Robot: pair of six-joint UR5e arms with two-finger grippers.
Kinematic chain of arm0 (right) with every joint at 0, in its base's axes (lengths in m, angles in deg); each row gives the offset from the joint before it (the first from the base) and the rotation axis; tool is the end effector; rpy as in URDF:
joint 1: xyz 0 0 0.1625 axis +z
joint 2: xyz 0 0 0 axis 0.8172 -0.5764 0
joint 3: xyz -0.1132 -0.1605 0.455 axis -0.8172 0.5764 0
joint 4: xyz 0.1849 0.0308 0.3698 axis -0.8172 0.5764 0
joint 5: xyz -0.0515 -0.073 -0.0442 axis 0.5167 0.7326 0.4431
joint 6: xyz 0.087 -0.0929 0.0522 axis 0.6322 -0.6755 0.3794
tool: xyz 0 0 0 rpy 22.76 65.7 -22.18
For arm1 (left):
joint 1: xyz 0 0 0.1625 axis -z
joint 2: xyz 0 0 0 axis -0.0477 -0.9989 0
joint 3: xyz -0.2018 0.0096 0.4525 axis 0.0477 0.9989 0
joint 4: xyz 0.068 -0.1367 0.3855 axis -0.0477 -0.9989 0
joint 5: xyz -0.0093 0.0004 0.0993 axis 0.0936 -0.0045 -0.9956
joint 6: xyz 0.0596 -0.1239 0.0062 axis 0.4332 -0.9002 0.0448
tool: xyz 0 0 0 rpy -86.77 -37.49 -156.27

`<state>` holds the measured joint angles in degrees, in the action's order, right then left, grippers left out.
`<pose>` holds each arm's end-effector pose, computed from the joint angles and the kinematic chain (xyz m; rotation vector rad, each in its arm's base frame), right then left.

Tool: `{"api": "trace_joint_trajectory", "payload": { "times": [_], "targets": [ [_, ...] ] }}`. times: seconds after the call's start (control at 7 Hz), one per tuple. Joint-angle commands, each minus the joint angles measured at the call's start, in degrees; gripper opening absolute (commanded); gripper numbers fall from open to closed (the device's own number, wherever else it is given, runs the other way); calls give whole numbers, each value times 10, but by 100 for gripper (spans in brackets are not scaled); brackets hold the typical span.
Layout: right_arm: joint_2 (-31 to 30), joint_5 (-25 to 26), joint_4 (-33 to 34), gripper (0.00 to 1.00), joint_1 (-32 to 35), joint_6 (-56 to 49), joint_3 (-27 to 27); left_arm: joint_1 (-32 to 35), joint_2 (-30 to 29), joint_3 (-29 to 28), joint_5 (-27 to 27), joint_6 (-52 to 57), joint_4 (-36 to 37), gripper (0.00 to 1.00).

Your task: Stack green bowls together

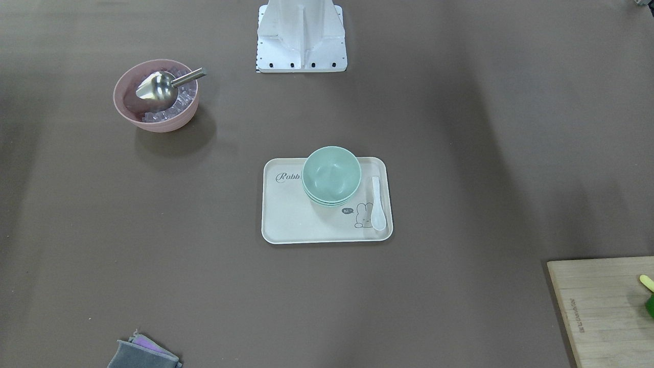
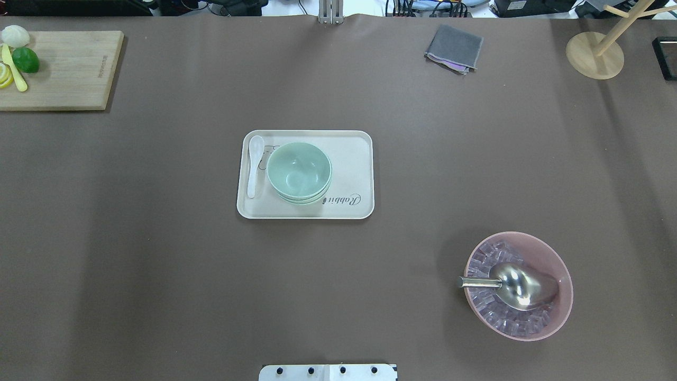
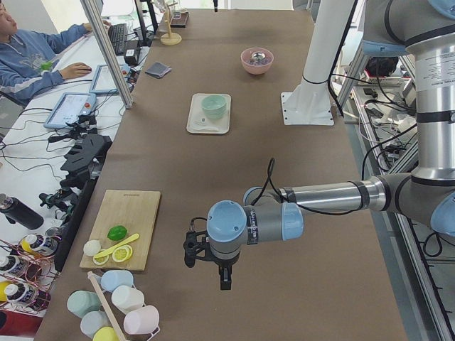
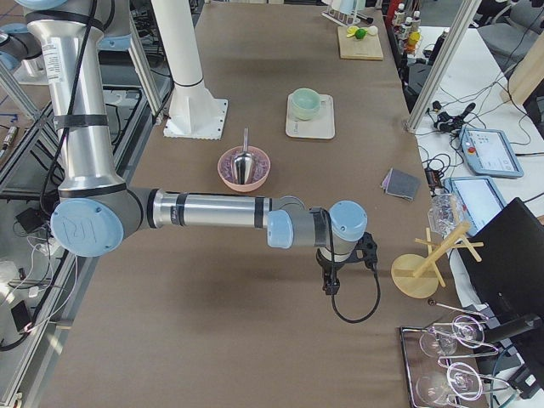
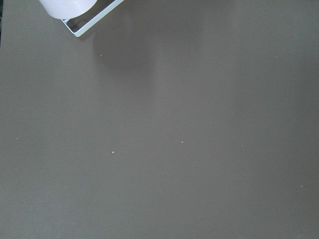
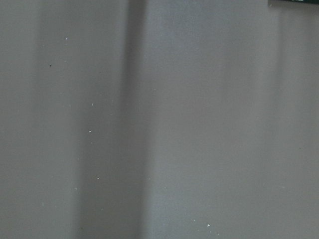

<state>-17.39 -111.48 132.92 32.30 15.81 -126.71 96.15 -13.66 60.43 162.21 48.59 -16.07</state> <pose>0.0058 -0.5490 0.7472 0.0447 -0.8123 -0.1146 -0.0984 -0.3814 0.7922 0.0149 0.7666 -0.0770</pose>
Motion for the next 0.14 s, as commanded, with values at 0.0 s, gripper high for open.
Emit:
{"api": "trace_joint_trajectory", "payload": {
  "times": [0.0],
  "targets": [
    [0,0,0,100,0,0,1,0,1,1,1,2,-2,99]
  ]
}}
